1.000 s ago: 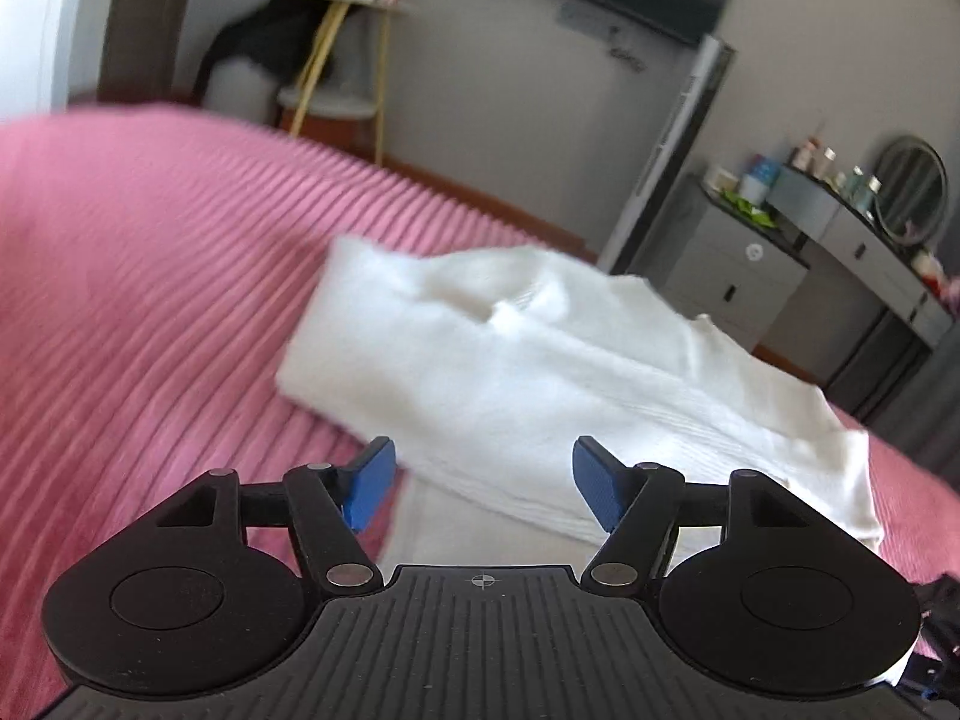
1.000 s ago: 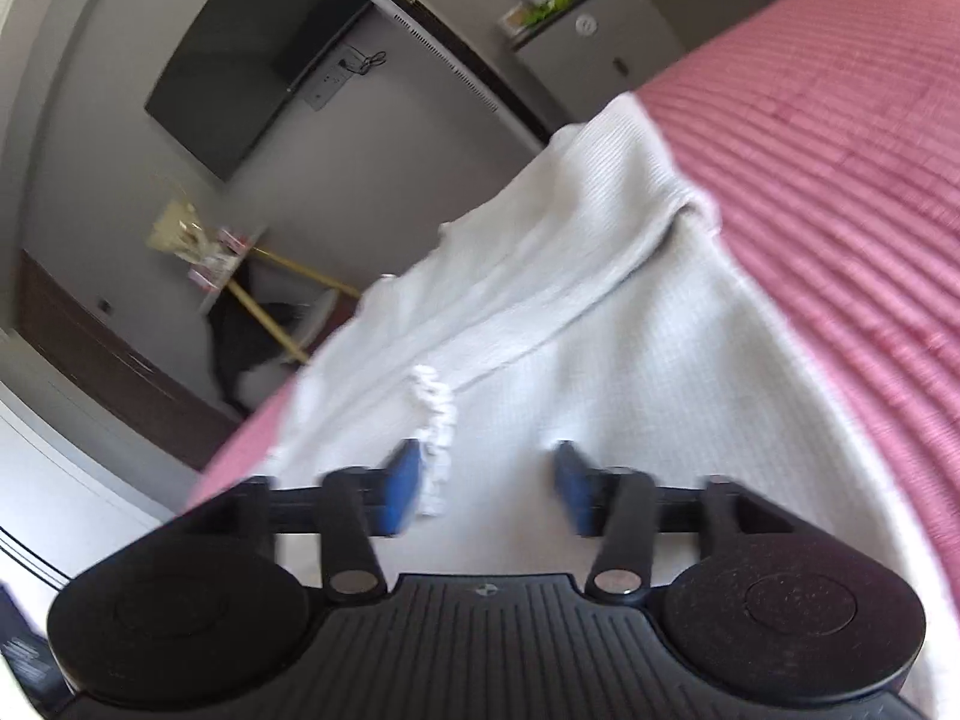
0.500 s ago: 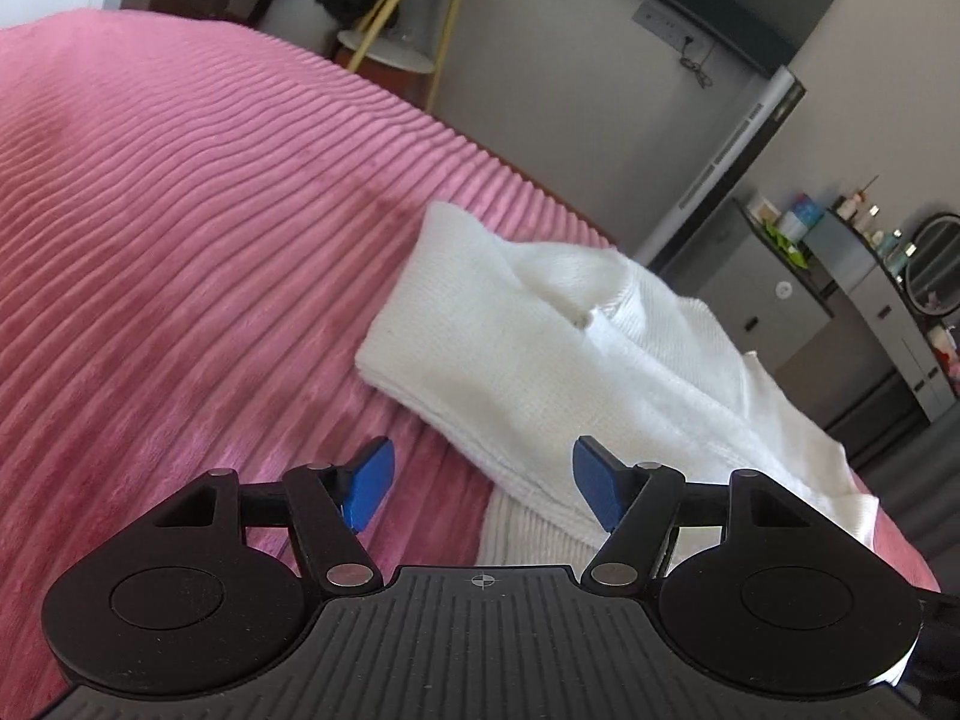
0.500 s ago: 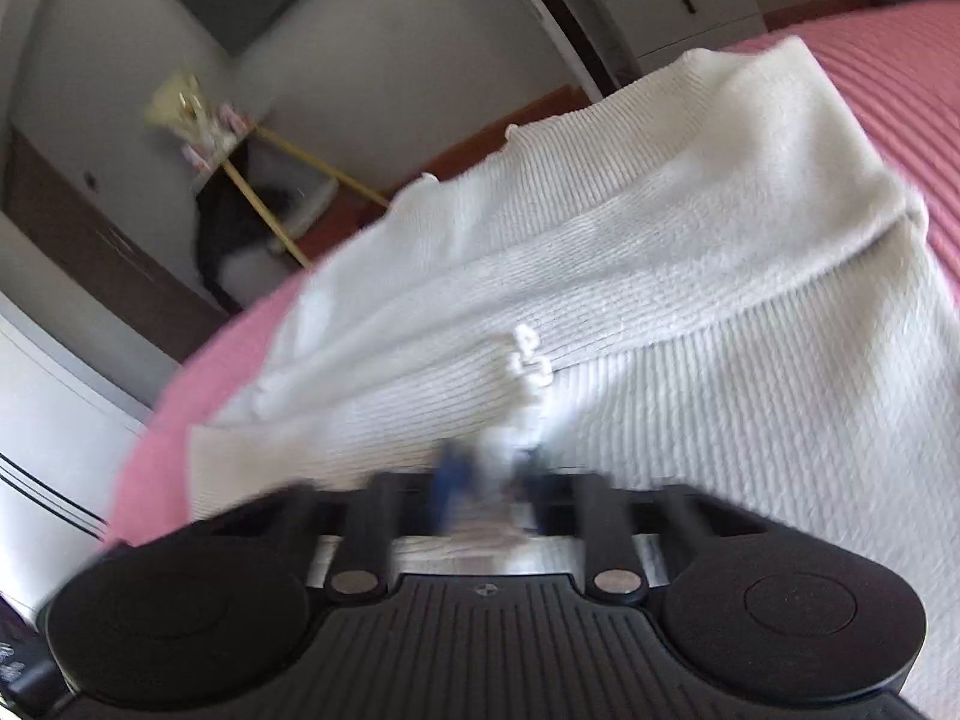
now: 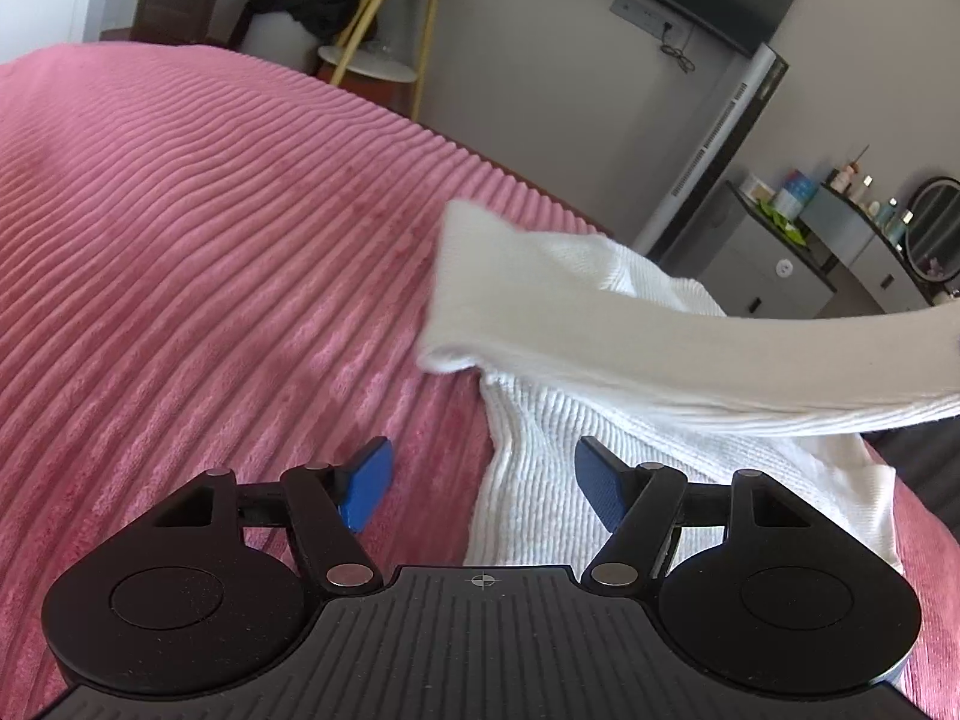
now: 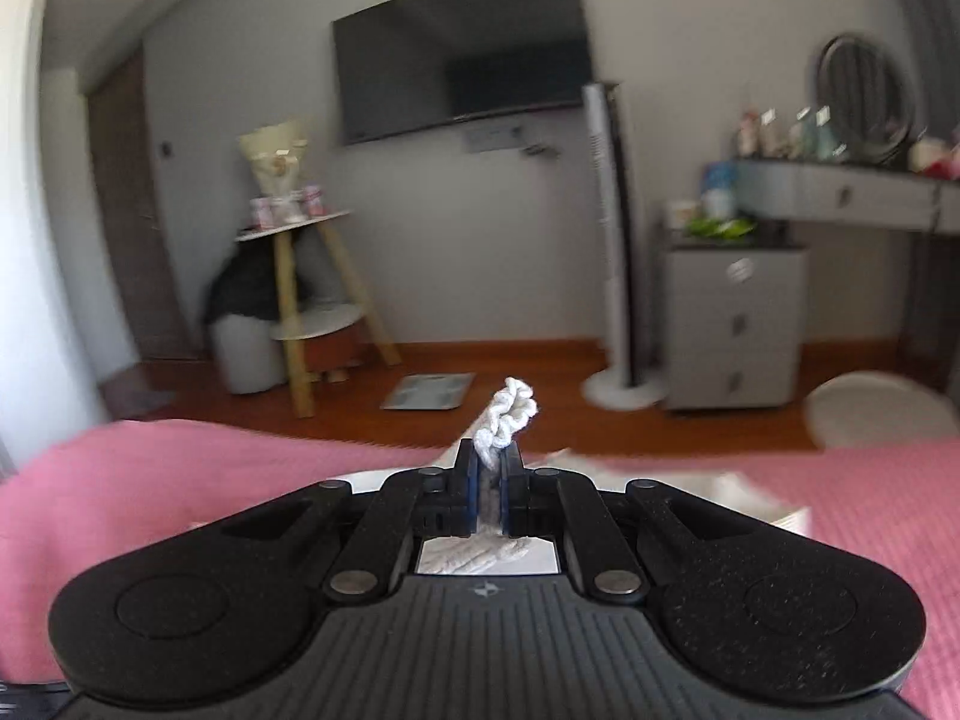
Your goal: Fold small clothes
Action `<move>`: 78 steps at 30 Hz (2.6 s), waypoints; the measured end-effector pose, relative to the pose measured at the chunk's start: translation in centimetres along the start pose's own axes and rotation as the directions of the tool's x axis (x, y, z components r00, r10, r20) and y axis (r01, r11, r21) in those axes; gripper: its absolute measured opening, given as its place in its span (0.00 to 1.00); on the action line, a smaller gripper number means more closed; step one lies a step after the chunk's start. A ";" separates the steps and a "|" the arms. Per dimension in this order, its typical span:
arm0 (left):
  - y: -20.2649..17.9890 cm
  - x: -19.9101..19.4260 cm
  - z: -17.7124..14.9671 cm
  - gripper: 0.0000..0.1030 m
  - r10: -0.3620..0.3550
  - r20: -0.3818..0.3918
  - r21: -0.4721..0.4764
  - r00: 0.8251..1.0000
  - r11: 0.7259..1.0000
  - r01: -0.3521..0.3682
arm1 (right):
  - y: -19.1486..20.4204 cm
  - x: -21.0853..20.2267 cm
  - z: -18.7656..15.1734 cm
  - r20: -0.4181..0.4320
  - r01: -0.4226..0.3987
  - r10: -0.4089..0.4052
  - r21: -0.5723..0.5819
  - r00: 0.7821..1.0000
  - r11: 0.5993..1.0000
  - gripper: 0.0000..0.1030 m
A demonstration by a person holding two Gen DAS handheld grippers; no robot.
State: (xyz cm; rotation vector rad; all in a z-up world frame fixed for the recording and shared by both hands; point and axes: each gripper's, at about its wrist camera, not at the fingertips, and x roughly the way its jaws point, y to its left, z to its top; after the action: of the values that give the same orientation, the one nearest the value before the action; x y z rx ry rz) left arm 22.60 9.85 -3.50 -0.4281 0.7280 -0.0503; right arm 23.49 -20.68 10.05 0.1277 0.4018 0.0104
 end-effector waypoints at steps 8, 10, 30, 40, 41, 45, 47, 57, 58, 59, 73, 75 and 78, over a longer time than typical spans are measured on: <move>0.4 0.6 -0.2 0.71 -0.007 0.004 -0.016 1.000 1.000 0.007 | -6.2 4.0 -3.8 -0.163 0.192 -0.179 0.068 0.970 0.979 0.11; 0.3 0.8 -0.2 0.71 -0.006 0.008 -0.008 1.000 1.000 0.006 | -7.8 4.7 -5.1 -0.237 0.223 -0.192 0.111 0.952 0.969 0.17; 0.1 0.8 -0.5 0.74 -0.018 0.024 0.001 1.000 1.000 0.018 | -8.9 4.5 -7.0 -0.092 0.296 -0.287 0.112 0.954 0.949 0.08; -0.1 1.0 -0.5 0.74 -0.012 0.037 0.005 0.999 1.000 0.012 | -9.6 7.2 -9.2 -0.186 0.402 -0.396 -0.005 0.899 0.916 0.11; -0.1 0.9 -0.3 0.74 -0.012 0.037 0.002 0.999 1.000 0.012 | -9.6 7.4 -9.3 -0.220 0.412 -0.403 -0.004 0.888 0.911 0.12; -0.9 0.2 0.6 0.74 -0.026 0.083 0.028 0.996 0.999 0.023 | -10.4 5.2 -9.3 -0.168 0.447 -0.430 0.080 0.887 0.891 0.12; -1.7 0.0 1.1 0.77 -0.028 0.126 0.071 0.992 0.997 0.019 | -10.4 4.3 -8.8 -0.134 0.440 -0.425 0.119 0.895 0.890 0.12; -8.0 6.0 3.8 0.79 -0.040 0.059 0.242 0.997 0.970 0.024 | -9.2 6.9 -9.3 -0.158 0.265 -0.263 -0.011 0.952 0.964 0.12; -8.2 7.0 3.9 0.79 -0.015 0.037 0.241 0.999 0.970 0.005 | -9.1 7.5 -9.3 -0.179 0.274 -0.276 -0.036 0.944 0.961 0.12; -8.3 8.0 3.9 0.79 0.017 0.024 0.261 1.000 0.965 -0.023 | -9.3 8.2 -9.5 -0.207 0.284 -0.292 -0.066 0.934 0.957 0.11; -7.1 6.5 3.6 0.98 0.143 -0.009 0.396 0.990 0.909 -0.128 | -10.1 7.0 -10.2 -0.221 0.354 -0.394 -0.200 0.892 0.914 0.17; -6.9 4.2 3.0 0.98 0.145 -0.015 0.420 0.989 0.899 -0.126 | -10.1 4.7 -10.1 -0.230 0.347 -0.370 -0.135 0.900 0.928 0.17; -6.9 0.8 1.7 0.98 0.133 -0.023 0.461 0.991 0.881 -0.108 | -9.2 2.0 -10.4 -0.253 0.338 -0.361 -0.128 0.898 0.932 0.17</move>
State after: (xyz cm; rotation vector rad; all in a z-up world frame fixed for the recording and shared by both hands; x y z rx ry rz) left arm 24.96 4.04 -0.16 0.0751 0.7678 -0.1148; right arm 21.11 -28.43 -1.41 -0.0297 0.6964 -0.3153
